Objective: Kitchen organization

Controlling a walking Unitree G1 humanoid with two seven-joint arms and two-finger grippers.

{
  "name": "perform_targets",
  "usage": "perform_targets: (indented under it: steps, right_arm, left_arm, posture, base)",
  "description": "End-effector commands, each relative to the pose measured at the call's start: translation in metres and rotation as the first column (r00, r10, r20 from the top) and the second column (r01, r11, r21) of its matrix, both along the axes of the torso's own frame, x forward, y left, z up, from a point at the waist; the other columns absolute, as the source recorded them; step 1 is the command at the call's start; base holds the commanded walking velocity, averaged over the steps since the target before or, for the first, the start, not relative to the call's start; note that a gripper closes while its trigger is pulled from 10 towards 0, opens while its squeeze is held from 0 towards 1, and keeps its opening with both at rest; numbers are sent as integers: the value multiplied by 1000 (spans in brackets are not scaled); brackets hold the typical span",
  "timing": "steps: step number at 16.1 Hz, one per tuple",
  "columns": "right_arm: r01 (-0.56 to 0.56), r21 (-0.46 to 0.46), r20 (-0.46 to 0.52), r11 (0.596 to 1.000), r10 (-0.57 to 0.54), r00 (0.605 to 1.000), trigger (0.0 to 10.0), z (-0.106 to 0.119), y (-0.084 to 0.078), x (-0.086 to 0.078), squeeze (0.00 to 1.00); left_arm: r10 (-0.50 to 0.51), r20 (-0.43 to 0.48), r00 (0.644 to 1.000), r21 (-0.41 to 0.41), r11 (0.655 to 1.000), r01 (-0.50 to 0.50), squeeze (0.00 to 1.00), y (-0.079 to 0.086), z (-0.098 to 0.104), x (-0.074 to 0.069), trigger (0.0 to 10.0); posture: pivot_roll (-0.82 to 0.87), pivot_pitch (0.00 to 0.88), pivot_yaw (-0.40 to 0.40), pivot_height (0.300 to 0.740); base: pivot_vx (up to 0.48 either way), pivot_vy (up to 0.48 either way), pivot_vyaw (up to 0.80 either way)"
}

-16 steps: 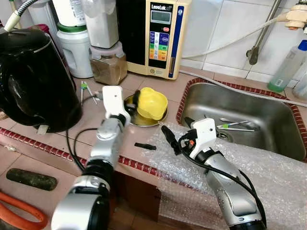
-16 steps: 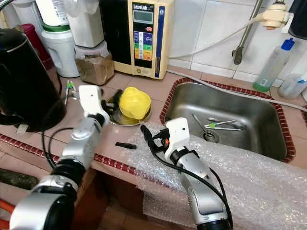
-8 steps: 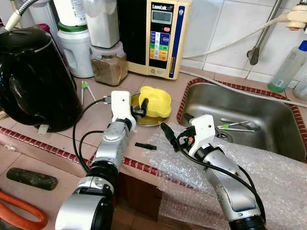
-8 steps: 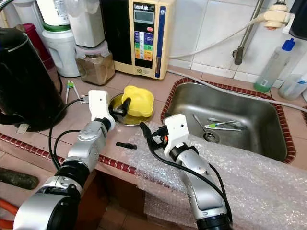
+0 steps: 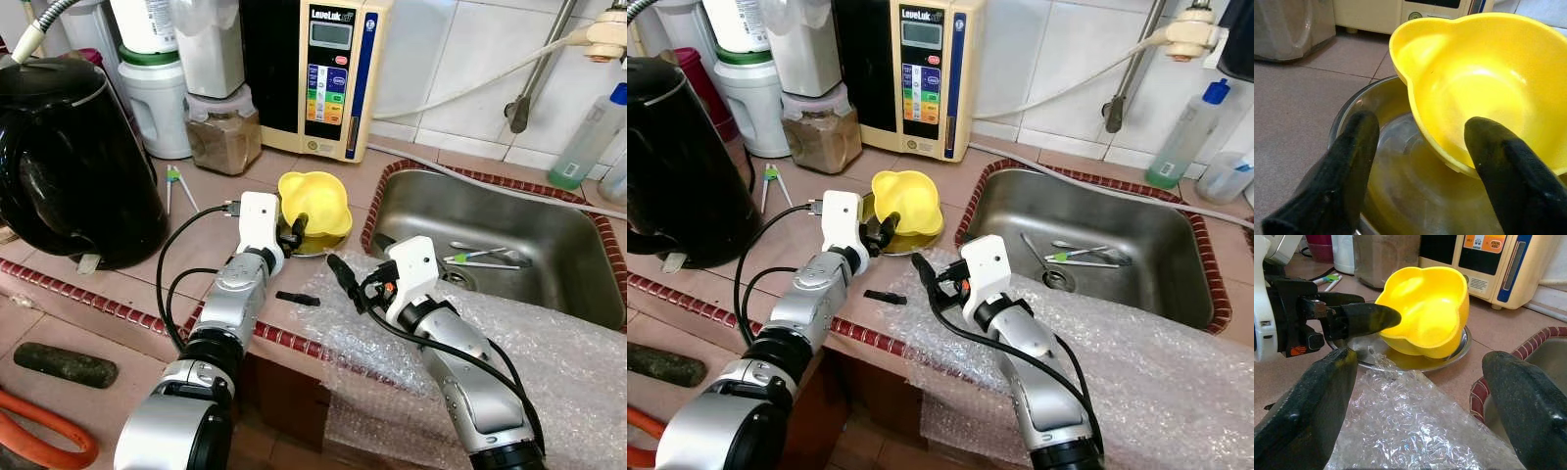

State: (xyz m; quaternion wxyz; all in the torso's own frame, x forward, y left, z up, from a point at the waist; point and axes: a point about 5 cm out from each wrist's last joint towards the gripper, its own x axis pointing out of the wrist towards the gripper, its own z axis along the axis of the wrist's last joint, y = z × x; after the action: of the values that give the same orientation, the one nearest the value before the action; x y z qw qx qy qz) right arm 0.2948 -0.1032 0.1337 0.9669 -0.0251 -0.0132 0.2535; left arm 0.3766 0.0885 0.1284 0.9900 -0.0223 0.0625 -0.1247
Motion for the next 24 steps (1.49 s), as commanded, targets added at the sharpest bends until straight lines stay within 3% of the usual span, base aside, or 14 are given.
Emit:
perform_targets:
  steps: [1, 9, 13, 15, 19, 24]
  right_arm:
    - [10, -13, 5, 1000, -10, 1000, 10000, 0, -2, 2, 0]
    - [5, -13, 5, 1000, -5, 1000, 10000, -1, 0, 5, 0]
    - [7, -11, 7, 1000, -7, 1000, 10000, -1, 0, 6, 0]
    - [6, -14, 8, 1000, -6, 1000, 10000, -1, -1, 7, 0]
    - [14, -19, 9, 1000, -14, 1000, 10000, -2, -2, 9, 0]
    - [26, -23, 7, 999, -26, 1000, 10000, -3, -4, 9, 0]
  left_arm:
    - [4, -45, 999, 12, 1000, -3, 0, 1, -7, -1, 0]
    - [142, -39, 989, 86, 987, -138, 0, 44, -6, 3, 0]
    - [178, -21, 984, 109, 979, -175, 0, 57, -6, 2, 0]
    - [177, 16, 984, 61, 982, -178, 0, 56, 1, 3, 0]
    - [34, 132, 991, 18, 999, -36, 0, 28, 14, 0, 0]
    - [-53, 281, 958, -11, 998, 58, 0, 13, 31, -7, 0]
  posture:
    - [122, 0, -17, 740]
    - [142, 0, -25, 740]
    - [145, 0, -24, 740]
    - [147, 0, -24, 740]
    - [147, 0, -22, 740]
    - [143, 0, -22, 740]
  base:
    - [0, 0, 0]
    - [0, 0, 0]
    - [0, 0, 0]
    - [0, 0, 0]
    - [0, 0, 0]
    - [0, 0, 0]
